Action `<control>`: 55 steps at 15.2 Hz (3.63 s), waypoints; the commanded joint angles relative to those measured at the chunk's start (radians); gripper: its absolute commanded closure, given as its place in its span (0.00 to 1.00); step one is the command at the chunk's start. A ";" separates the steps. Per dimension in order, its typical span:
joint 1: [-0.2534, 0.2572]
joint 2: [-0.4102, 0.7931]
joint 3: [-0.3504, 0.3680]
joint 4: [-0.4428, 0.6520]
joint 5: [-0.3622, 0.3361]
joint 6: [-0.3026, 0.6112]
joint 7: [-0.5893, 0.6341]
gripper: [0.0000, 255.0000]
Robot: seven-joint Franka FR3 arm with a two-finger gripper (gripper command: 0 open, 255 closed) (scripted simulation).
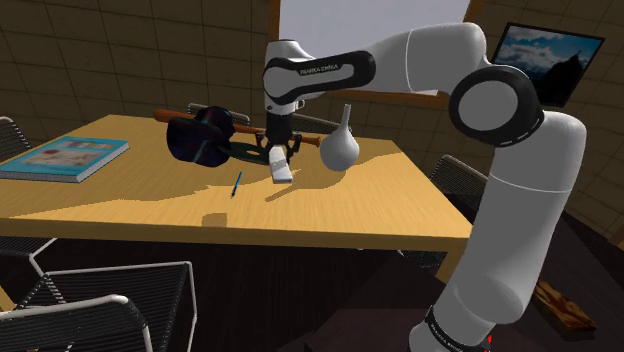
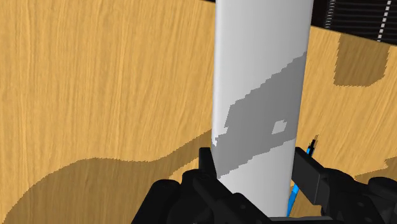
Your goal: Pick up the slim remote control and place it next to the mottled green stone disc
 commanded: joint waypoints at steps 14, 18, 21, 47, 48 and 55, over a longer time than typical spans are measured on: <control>0.086 0.216 0.039 0.195 -0.034 0.017 0.130 1.00; 0.086 0.226 0.038 0.156 -0.036 0.066 0.132 1.00; 0.086 0.236 0.037 0.129 -0.038 0.102 0.134 1.00; 0.087 0.292 0.033 0.047 -0.048 0.240 0.143 0.00; 0.087 0.279 0.034 0.061 -0.046 0.212 0.141 0.00; 0.087 0.247 0.037 0.110 -0.040 0.132 0.137 0.00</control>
